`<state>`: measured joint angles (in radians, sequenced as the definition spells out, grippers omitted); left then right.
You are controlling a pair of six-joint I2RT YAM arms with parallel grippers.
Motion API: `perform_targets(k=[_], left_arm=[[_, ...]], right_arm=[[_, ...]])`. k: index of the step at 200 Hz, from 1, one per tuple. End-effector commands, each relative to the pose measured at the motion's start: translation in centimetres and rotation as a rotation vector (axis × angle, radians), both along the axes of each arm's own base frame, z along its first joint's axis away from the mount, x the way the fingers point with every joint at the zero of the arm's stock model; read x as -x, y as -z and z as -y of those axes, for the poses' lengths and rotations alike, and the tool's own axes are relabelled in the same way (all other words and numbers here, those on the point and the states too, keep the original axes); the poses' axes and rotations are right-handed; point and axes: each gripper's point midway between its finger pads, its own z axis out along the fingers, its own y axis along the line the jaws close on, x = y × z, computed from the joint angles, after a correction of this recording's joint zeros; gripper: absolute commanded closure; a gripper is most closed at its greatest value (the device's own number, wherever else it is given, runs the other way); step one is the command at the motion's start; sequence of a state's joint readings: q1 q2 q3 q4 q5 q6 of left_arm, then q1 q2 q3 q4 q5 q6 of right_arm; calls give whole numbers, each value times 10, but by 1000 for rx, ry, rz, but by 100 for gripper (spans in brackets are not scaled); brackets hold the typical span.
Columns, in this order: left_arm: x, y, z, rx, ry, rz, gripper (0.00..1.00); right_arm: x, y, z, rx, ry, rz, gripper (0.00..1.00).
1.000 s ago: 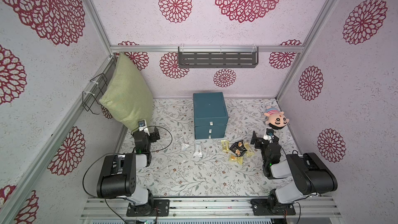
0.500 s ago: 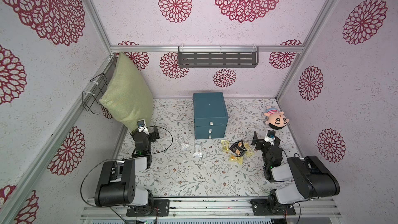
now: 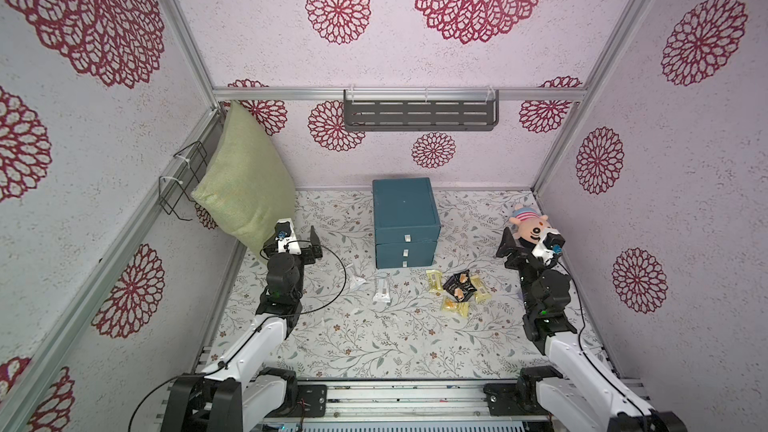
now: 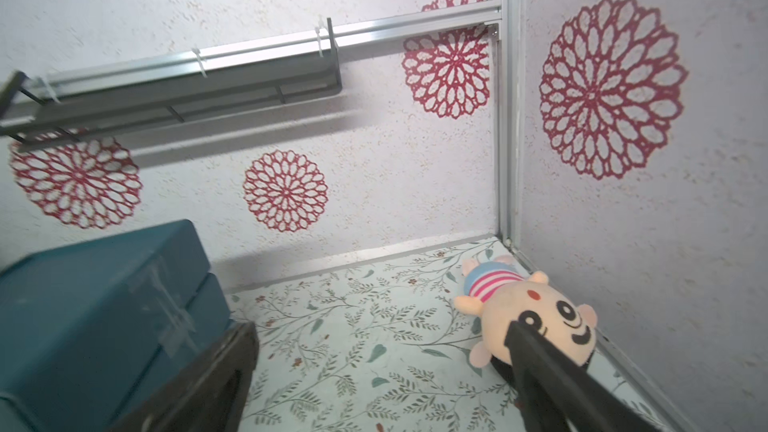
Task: Place the cookies into the drawer by color
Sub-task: Move the storage box to the center of the board.
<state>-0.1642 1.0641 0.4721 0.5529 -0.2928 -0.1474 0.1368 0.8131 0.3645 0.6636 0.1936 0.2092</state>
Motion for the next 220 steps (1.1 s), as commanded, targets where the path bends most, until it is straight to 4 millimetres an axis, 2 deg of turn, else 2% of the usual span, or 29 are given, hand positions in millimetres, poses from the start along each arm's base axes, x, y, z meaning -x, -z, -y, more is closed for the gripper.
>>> perform_targets(k=[1,18,59,99,125,141,149,203,220], left_arm=[[3,6,23,140,86,-98,3],[4,5,36,222,137,-153,3],[17,-5,70,411,299,-263,3],[32,-21,113,427,573,-275,3],[30,-26,107,501,542,-226,3],[23,-14,88,626,425,-229,3],[18,-11,86,665,416,-232,3],[7,-4,111,689,484,-246,3],[5,1,125,687,510,-267,3]], right_arm=[[14,11,-20,-118,-130,-149,1],[26,5,-32,-151,-207,-166,1],[44,40,-46,-311,-294,-265,1],[52,50,-72,-363,-451,-289,1],[53,57,-85,-384,-516,-317,1],[53,60,-96,-387,-550,-336,1],[52,62,-103,-384,-565,-345,1],[51,67,-170,-293,-622,-448,1],[53,67,-188,-289,-641,-481,3]])
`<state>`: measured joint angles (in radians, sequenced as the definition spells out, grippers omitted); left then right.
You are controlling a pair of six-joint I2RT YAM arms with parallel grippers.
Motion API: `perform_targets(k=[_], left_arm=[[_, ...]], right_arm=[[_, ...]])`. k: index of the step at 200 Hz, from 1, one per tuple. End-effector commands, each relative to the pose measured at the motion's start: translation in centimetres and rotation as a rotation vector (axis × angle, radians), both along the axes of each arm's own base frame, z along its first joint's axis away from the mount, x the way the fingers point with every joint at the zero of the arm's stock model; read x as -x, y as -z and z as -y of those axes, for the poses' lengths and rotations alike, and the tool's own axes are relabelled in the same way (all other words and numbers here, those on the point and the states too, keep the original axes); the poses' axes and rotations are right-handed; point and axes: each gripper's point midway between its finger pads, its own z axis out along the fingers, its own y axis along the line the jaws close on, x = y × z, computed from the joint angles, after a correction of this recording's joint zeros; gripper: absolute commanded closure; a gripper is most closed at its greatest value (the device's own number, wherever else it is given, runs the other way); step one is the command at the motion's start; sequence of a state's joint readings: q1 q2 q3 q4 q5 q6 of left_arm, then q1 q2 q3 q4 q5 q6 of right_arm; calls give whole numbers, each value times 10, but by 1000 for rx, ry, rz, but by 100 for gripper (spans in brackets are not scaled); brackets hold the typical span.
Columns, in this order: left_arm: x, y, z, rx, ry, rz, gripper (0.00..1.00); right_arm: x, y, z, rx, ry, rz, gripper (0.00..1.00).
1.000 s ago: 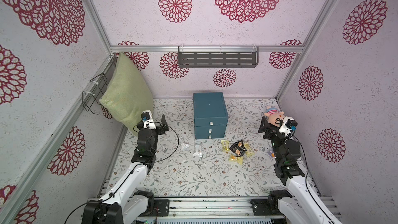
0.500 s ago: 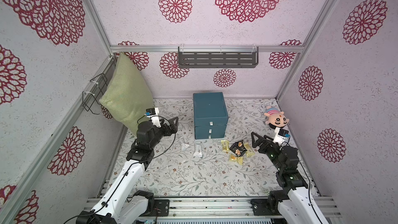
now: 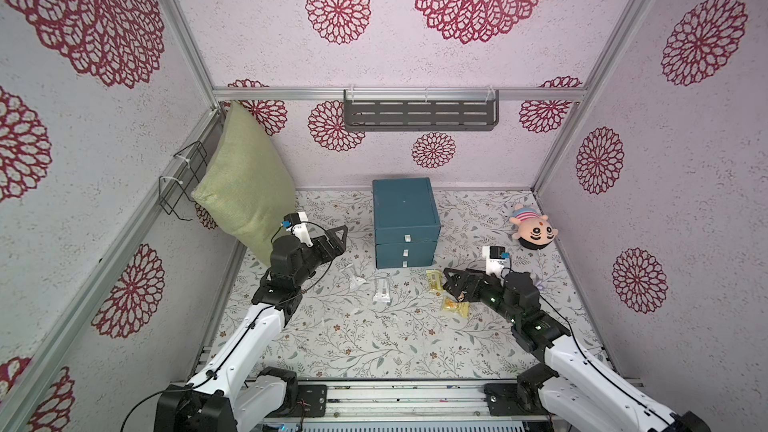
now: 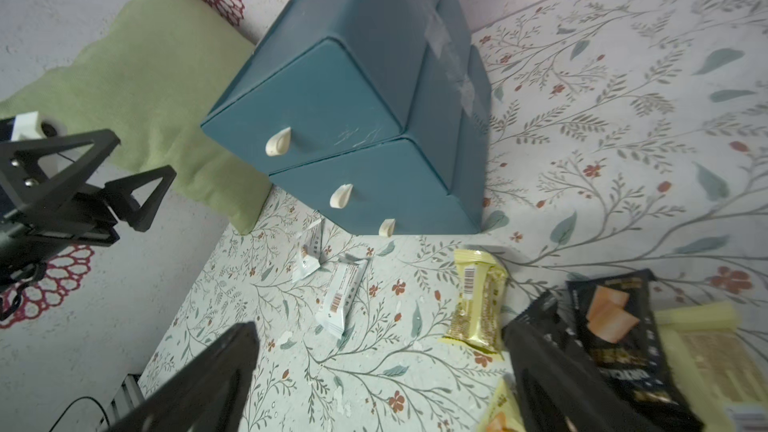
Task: Place the cookies into the drawer by color
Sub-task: Move the storage box to the center of the board.
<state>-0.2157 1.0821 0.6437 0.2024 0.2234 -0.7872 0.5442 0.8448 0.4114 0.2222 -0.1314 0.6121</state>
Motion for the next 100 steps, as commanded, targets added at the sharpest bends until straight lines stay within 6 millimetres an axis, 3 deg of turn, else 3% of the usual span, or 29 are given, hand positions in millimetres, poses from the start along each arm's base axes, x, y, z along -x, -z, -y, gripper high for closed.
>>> perform_targets(k=[1,41,58,89,100], left_arm=[[-4,-6,19,35,44,35,3],[-3,11,44,-10,148,67,3],[2,19,37,-49,118,84,3],[14,19,25,-112,70,120,3],[17,17,22,-118,57,132,3]], right_arm=[[-10,-26,-14,-12,37,44,3],[-16,-32,-48,-21,9,-23,20],[-23,-36,-59,-53,20,-63,32],[-36,-45,-80,-188,39,-152,41],[-41,-48,-87,-244,44,-179,49]])
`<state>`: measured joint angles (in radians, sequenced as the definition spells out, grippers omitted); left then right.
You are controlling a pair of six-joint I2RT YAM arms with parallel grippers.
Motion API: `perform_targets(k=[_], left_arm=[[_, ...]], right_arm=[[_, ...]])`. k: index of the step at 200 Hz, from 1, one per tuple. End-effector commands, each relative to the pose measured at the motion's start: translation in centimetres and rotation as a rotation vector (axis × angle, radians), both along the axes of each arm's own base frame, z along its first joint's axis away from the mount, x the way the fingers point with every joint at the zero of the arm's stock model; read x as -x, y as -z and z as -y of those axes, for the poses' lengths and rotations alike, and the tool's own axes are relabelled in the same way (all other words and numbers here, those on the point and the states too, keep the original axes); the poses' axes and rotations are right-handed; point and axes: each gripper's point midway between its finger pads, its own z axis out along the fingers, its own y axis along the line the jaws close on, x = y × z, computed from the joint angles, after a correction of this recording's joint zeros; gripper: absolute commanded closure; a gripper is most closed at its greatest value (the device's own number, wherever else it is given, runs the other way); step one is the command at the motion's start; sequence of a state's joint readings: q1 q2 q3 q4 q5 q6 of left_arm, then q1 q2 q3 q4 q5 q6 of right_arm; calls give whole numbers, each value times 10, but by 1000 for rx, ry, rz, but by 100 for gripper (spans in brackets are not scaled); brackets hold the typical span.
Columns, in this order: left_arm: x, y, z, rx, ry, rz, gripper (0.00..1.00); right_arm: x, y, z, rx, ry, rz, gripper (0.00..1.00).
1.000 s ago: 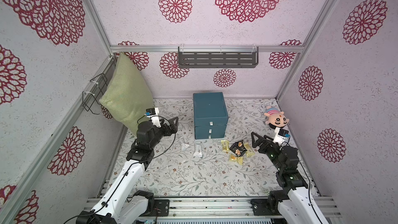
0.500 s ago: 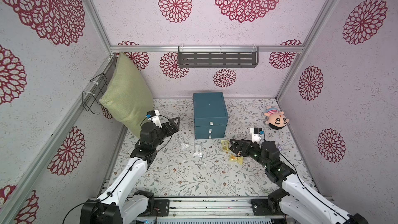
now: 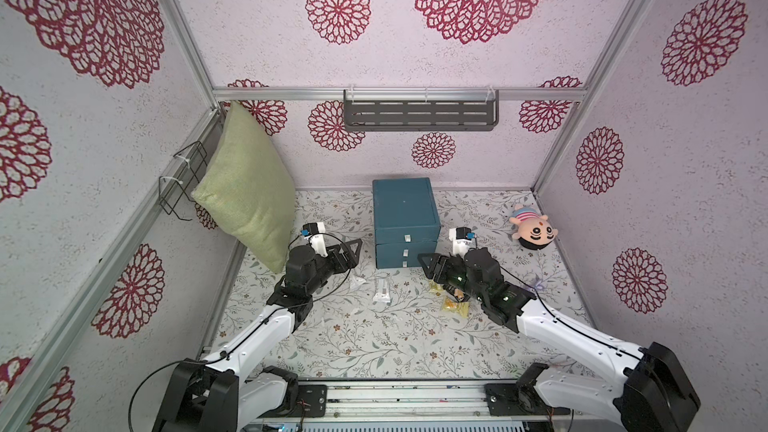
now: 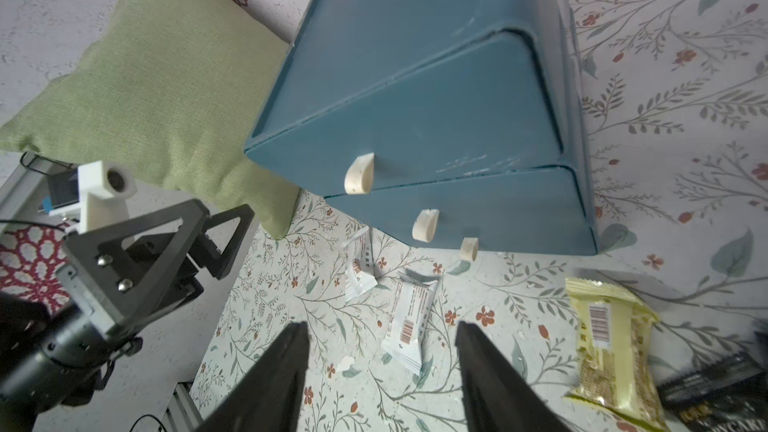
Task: Place the cookies into the drawer by color
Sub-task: Move the storage box to the center of the board.
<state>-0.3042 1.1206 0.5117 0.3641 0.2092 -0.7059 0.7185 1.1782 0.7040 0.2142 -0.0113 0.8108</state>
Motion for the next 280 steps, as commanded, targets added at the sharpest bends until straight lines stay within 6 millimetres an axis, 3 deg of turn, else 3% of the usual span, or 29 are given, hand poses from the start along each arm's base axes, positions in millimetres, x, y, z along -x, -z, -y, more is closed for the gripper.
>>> perform_targets(k=[1,45,92,199,243,280], left_arm=[[4,-22,-7,-37,-34,106,3],[8,-25,-8,-51,-45,122,3],[8,-23,-2,-44,-25,114,3],[9,-24,4,-41,-6,115,3],[8,-24,6,-39,-2,113,3],[10,-26,5,-42,-3,119,3]], right_arm=[[-12,-23,-14,-166,48,-48,50],[-36,-31,-31,-286,108,-100,62],[-55,-32,-39,-303,161,-108,62],[-73,-18,-41,-292,211,-132,61],[-77,-15,-42,-301,210,-138,64],[-82,-13,-41,-313,216,-142,73]])
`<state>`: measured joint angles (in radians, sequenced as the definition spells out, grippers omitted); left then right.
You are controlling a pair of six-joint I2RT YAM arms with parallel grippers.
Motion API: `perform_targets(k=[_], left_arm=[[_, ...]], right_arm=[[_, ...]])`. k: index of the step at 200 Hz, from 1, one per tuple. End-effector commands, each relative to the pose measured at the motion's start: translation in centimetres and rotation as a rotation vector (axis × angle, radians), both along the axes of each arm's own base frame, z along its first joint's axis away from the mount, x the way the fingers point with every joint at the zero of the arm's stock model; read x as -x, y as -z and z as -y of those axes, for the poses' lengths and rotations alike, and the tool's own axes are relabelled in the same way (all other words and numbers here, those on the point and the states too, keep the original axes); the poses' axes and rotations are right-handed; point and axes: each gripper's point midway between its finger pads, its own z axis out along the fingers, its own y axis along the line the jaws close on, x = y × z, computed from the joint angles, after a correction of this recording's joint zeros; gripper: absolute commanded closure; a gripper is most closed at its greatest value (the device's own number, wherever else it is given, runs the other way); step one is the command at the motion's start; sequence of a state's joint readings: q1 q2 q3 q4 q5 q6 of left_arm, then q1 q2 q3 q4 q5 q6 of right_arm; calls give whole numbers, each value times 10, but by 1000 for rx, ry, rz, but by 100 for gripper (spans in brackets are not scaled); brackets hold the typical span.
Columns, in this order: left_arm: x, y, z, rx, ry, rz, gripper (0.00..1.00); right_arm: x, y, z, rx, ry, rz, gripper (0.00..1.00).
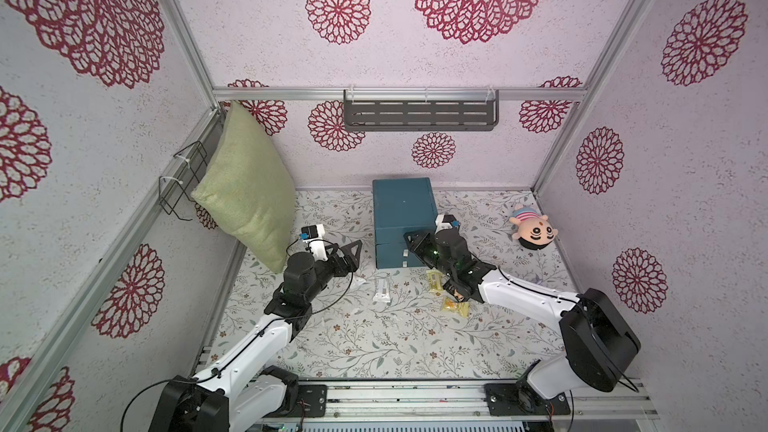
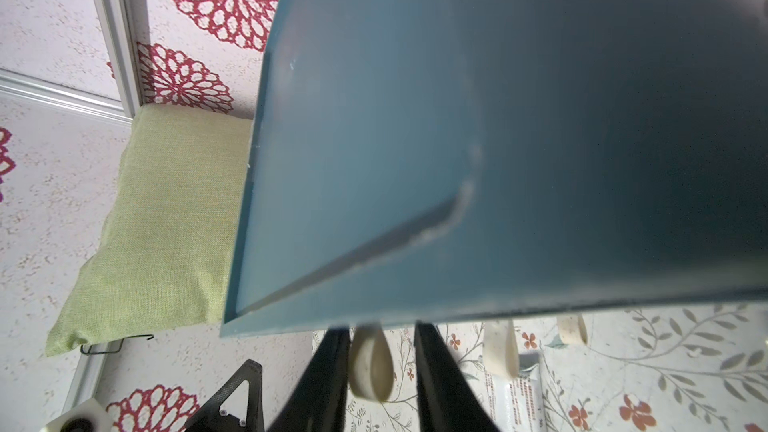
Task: Place the cookies into the drawer by color
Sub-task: Move the storage box to the center of the board, then open the drawer in the storage box.
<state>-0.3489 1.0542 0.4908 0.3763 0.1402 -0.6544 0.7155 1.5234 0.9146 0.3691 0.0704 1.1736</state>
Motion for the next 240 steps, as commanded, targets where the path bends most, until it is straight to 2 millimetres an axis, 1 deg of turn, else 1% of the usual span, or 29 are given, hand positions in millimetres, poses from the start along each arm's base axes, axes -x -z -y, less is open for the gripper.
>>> perform_targets(k=[1,10,23,37,53,79,113,128,152,173,218,240], left_arm=[[1,-10,4,-3,12,37,3],[1,-11,4,-3,12,37,3],[2,-11,4,-4,13,40,3],[2,-12,4,-6,11,42,3],[2,-12,4,-8,10,42,3],[1,-10,5,-9,11,36,2],[-2,-6,7,-12,17,25,3],[-2,-5,8,-13,21,22,3],[-2,-6,9,-23,23,24,3],[-3,-6,9,-26,19,24,3],[-2,-4,10,-30,22,24,3],[-2,-4,11,-32,23,24,3]], right_arm=[[-12,-22,0,-53,21,43,74],[-14,-21,1,-55,25,43,79],[-17,-21,4,-52,32,43,83],[-23,-21,9,-47,39,41,93],[-30,-22,17,-37,52,44,100],[-45,-23,27,-21,56,48,100],[-65,-24,21,10,5,53,100],[-67,-24,20,21,-13,48,100],[-57,-28,27,29,-13,53,100],[-39,-32,30,20,-27,59,100],[3,-27,34,-2,-57,46,100],[23,-30,37,-7,-63,54,100]])
